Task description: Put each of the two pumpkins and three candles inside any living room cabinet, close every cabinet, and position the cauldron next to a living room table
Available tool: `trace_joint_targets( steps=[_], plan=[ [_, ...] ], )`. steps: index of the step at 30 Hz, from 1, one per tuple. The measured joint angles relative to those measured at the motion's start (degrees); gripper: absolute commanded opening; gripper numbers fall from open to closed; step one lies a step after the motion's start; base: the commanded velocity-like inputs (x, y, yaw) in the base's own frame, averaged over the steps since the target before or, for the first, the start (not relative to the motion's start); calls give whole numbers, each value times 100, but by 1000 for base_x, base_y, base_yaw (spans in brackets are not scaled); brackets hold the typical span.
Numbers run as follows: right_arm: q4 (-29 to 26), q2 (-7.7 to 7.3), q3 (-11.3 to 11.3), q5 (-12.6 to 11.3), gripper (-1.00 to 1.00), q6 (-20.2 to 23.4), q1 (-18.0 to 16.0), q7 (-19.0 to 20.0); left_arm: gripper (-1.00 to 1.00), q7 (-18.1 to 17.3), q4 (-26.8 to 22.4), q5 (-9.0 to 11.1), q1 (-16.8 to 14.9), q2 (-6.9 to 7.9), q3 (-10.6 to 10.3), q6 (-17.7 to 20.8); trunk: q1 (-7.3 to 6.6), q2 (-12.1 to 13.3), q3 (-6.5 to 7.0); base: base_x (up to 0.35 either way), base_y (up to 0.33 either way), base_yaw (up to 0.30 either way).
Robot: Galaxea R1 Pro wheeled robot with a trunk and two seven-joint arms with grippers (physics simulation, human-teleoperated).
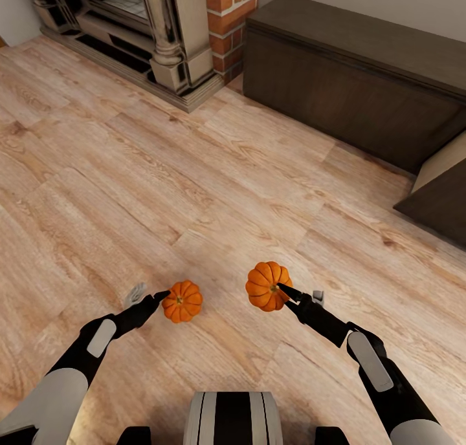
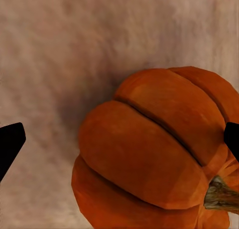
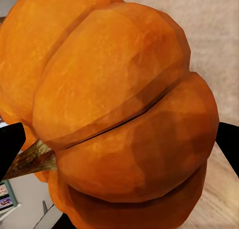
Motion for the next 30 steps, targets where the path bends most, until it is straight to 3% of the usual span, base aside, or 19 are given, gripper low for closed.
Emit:
trace_joint_targets(
  steps=[16,21,30],
  plan=[
    [0,0,-2,1,-100,-1,0,0,100,-59,74,12,8,35,-50,-38,0,0,0,0,0,0],
    [0,0,-2,1,-100,0,0,0,100,-281,241,25,7,37,-46,-33,0,0,0,0,0,0],
    [0,0,-2,2,-100,-2,0,-1,100,-544,265,-125,11,44,-76,-67,1,0,0,0,0,0]
  ],
)
